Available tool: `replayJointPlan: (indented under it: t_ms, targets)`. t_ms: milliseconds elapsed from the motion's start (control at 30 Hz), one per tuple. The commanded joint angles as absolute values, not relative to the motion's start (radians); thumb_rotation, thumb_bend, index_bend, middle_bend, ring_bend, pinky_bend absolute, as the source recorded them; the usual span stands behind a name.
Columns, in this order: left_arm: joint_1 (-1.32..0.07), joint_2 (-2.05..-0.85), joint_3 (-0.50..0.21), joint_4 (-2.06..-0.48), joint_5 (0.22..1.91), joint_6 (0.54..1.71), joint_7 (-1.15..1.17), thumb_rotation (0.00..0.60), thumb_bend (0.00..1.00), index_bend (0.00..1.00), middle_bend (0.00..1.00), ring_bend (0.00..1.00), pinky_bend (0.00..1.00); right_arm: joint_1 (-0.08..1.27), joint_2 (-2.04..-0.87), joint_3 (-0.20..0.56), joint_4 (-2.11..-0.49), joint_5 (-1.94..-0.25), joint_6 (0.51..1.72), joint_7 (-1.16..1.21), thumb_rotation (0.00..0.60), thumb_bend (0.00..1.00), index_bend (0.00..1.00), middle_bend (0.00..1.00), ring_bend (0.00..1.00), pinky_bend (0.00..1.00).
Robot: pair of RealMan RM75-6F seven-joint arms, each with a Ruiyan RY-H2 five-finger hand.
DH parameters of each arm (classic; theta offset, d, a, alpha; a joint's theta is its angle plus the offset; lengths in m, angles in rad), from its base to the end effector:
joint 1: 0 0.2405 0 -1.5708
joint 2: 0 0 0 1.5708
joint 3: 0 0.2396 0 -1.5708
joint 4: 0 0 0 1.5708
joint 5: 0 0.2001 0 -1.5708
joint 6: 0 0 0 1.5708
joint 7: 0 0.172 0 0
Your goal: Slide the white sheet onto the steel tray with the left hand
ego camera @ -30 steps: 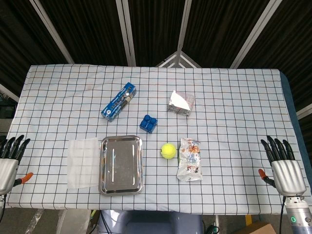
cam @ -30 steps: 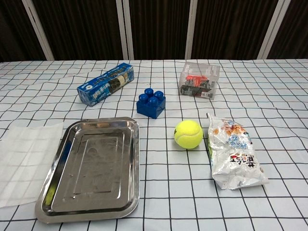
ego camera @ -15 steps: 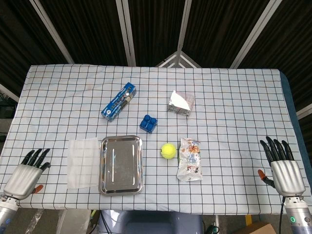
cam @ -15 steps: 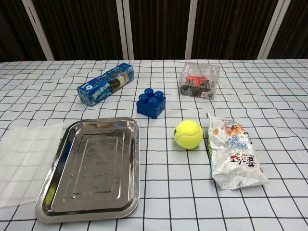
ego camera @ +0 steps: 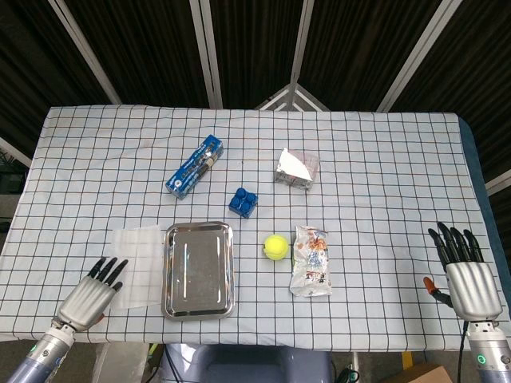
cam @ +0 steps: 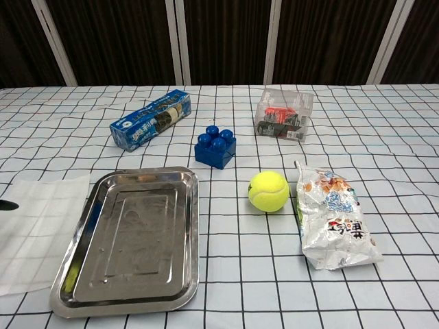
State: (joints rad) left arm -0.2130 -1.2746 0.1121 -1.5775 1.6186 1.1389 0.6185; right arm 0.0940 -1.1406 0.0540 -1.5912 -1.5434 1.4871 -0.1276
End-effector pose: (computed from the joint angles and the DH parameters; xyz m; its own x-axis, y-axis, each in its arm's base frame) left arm -0.2711 0.1861 0.0325 0.8362 0.2225 0.5012 0.5430 -0.4632 -0.7004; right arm -0.2851 -0.2103 0.1543 0.5106 0.0152 0.8597 -0.8579 -0.0585 0.5105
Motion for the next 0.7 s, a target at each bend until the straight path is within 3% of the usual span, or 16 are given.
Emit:
replayJointPlan:
  t_ms: [33, 167, 467, 700]
  targets:
    - [-0.220, -1.291, 0.108, -1.573, 1.612, 1.133, 0.638, 0.600, 0.16, 0.41, 0.00, 0.00, 0.09, 0.094, -1.141, 0.053, -1.592, -1.543, 1.485, -0.126, 0.600, 0.31, 0.00, 0.00, 0.00, 0.00]
    - [-0.228, -1.313, 0.100, -1.564, 1.599, 1.126, 0.642, 0.600, 0.20, 0.43, 0.00, 0.00, 0.09, 0.094, -1.140, 0.053, -1.594, -1.542, 1.483, -0.124, 0.600, 0.31, 0.00, 0.00, 0.00, 0.00]
    - [-0.236, -1.350, 0.099, -1.548, 1.600, 1.132, 0.622, 0.600, 0.45, 0.55, 0.04, 0.00, 0.12, 0.093, -1.138, 0.053, -1.599, -1.536, 1.481, -0.119, 0.600, 0.31, 0.00, 0.00, 0.00, 0.00]
    - [-0.234, -1.336, 0.101, -1.552, 1.599, 1.154, 0.591, 0.600, 0.47, 0.61, 0.06, 0.00, 0.12, 0.093, -1.137, 0.053, -1.600, -1.535, 1.481, -0.116, 0.600, 0.31, 0.00, 0.00, 0.00, 0.00]
